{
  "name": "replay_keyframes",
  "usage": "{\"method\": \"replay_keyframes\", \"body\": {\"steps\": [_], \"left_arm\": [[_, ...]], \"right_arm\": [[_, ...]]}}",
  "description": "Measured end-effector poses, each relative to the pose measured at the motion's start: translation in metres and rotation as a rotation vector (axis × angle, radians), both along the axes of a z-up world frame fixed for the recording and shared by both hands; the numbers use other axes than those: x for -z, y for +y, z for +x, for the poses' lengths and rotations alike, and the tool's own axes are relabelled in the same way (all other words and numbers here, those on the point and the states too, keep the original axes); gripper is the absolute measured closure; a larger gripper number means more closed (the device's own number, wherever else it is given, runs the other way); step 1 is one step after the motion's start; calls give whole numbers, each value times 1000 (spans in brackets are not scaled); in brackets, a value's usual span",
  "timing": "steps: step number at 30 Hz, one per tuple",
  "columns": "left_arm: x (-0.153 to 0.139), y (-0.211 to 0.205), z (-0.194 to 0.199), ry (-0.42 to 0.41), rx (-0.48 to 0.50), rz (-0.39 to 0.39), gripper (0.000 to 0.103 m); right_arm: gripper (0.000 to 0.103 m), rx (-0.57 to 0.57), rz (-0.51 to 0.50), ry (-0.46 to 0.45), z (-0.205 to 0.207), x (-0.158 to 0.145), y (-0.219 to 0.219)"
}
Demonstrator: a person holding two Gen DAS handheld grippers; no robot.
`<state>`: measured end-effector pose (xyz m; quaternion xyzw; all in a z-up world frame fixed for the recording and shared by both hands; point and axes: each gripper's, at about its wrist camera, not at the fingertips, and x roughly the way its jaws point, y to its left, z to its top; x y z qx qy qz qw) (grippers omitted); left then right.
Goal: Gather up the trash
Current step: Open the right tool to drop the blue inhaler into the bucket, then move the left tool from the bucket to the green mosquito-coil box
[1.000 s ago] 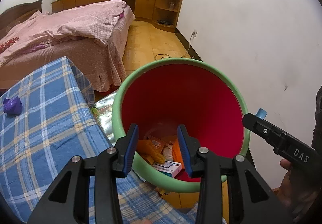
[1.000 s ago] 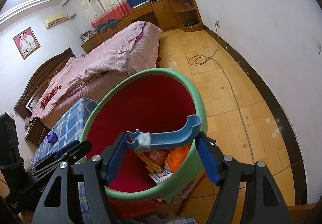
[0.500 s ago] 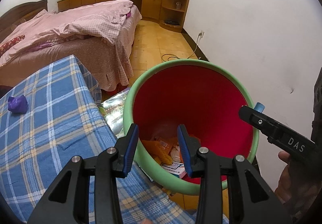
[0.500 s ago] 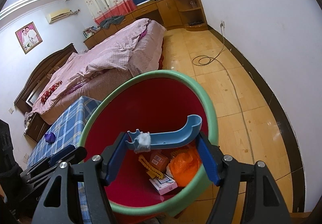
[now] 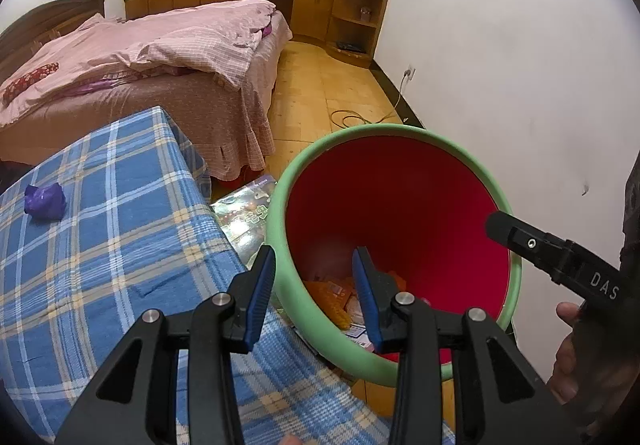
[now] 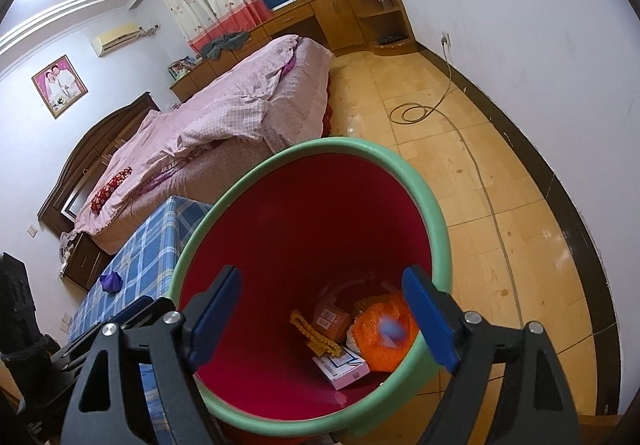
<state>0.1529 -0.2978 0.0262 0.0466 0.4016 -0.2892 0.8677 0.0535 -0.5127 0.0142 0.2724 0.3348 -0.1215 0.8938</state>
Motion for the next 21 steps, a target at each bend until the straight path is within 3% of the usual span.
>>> {"method": "replay_keyframes", "body": {"steps": [5, 13, 19, 21], "left_arm": [[-4, 6, -2, -10, -10, -2, 55], [-11, 16, -7, -23, -27, 0, 54], [-15, 27, -11, -37, -55, 0, 40], [-17, 33, -13, -47, -66, 6, 36]], "right_arm": [[18, 0, 0, -6, -2, -3, 3], [18, -2, -3, -19, -9, -9, 11], [18, -5, -3, -29, -14, -11, 17], [10, -5, -4, -35, -16, -13, 19]]}}
